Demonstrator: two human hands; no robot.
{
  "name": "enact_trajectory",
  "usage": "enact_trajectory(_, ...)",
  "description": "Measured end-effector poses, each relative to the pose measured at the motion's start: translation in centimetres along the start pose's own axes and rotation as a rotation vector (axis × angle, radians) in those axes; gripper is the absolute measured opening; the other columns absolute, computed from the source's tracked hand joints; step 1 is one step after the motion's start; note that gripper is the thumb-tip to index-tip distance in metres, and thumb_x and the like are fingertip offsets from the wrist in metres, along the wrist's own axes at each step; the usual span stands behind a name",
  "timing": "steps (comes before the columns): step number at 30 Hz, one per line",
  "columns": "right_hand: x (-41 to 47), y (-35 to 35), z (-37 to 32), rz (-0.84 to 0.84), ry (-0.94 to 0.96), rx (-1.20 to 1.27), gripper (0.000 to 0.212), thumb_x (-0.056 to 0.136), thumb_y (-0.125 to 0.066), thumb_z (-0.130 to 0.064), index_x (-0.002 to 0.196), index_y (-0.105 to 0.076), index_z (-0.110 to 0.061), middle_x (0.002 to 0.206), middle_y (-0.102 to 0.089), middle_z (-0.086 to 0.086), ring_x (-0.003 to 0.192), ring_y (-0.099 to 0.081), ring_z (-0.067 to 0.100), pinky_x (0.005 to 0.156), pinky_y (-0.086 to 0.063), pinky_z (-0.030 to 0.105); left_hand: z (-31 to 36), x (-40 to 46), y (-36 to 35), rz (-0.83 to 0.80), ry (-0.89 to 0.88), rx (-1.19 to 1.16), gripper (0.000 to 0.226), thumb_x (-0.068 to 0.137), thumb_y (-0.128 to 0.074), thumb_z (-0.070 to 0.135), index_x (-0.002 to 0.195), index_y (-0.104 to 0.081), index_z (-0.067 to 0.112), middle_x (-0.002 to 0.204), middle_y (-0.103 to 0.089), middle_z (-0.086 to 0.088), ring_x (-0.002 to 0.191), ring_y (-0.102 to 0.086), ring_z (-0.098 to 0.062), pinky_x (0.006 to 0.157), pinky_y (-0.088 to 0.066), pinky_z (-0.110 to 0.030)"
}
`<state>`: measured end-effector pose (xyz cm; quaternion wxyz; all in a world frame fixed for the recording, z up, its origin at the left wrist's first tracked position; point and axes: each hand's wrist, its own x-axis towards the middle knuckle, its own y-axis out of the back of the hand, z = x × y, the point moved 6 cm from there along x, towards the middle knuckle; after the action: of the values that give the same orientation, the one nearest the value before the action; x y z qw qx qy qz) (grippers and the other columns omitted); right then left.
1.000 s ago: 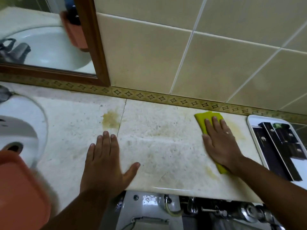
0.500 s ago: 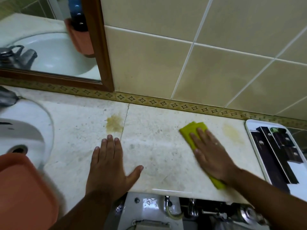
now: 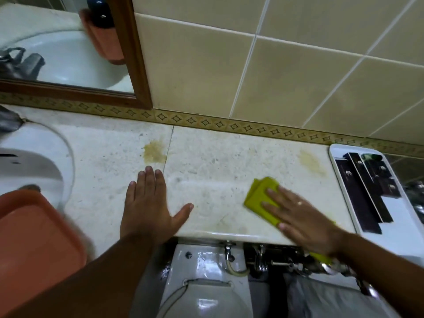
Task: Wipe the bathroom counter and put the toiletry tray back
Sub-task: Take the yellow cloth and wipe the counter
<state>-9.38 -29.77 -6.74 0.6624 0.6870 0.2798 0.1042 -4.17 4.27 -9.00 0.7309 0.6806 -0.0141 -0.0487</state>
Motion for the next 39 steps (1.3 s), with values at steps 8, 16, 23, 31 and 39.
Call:
enact_trajectory(8, 8.8, 2.1, 0.7, 0.115, -0.217, -0.059, 0.057, 0.101, -0.030, -0.039, 0.155, -0.017, -0.023, 0.163, -0.014, 0.014, 0.150, -0.005, 0.036, 0.122, -0.010, 0.044, -0.1, 0.0, -0.1, 0.041, 0.001, 0.024, 0.111, 0.080, -0.016, 0.085, 0.153, -0.021, 0.002, 0.161, -0.021, -0.021, 0.149, -0.020, -0.035, 0.121, -0.016, -0.050)
enact_trajectory(16, -2.4, -0.2, 3.8, -0.033, -0.073, 0.002, 0.058, 0.097, -0.015, -0.055, 0.153, -0.007, -0.043, 0.165, 0.003, -0.004, 0.151, 0.010, 0.021, 0.120, -0.011, 0.046, 0.1, 0.1, -0.1, 0.060, -0.004, 0.024, 0.111, 0.080, -0.019, 0.085, 0.153, -0.020, 0.002, 0.160, -0.023, -0.022, 0.148, -0.021, -0.036, 0.120, -0.017, -0.050)
enact_trajectory(23, 12.1, 2.6, -0.5, 0.150, -0.340, -0.061, 0.058, 0.102, -0.029, -0.039, 0.155, -0.014, -0.023, 0.164, -0.011, 0.015, 0.150, -0.003, 0.038, 0.120, -0.007, 0.044, 0.0, 0.1, -0.1, 0.050, -0.011, 0.032, 0.110, 0.080, -0.016, 0.085, 0.154, -0.019, 0.003, 0.162, -0.018, -0.020, 0.149, -0.019, -0.034, 0.121, -0.015, -0.049)
enact_trajectory(31, 2.8, -0.2, -3.4, 0.081, 0.050, 0.058, 0.056, 0.100, -0.029, -0.046, 0.154, -0.019, -0.035, 0.164, -0.007, -0.001, 0.152, 0.000, 0.024, 0.121, -0.006, 0.038, 0.4, -0.6, 0.0, 0.011, 0.002, -0.013, 0.110, 0.079, -0.019, 0.084, 0.155, -0.018, 0.004, 0.164, -0.015, -0.019, 0.151, -0.016, -0.034, 0.122, -0.015, -0.049)
enact_trajectory(39, 15.1, 3.2, 2.3, 0.148, -0.650, 0.038, 0.063, 0.099, -0.028, -0.039, 0.156, -0.010, -0.019, 0.164, -0.003, 0.016, 0.150, -0.001, 0.039, 0.120, -0.008, 0.047, 0.1, -0.2, -0.2, 0.008, 0.006, 0.009, 0.111, 0.080, -0.016, 0.085, 0.155, -0.021, 0.003, 0.163, -0.018, -0.019, 0.150, -0.018, -0.033, 0.122, -0.016, -0.049)
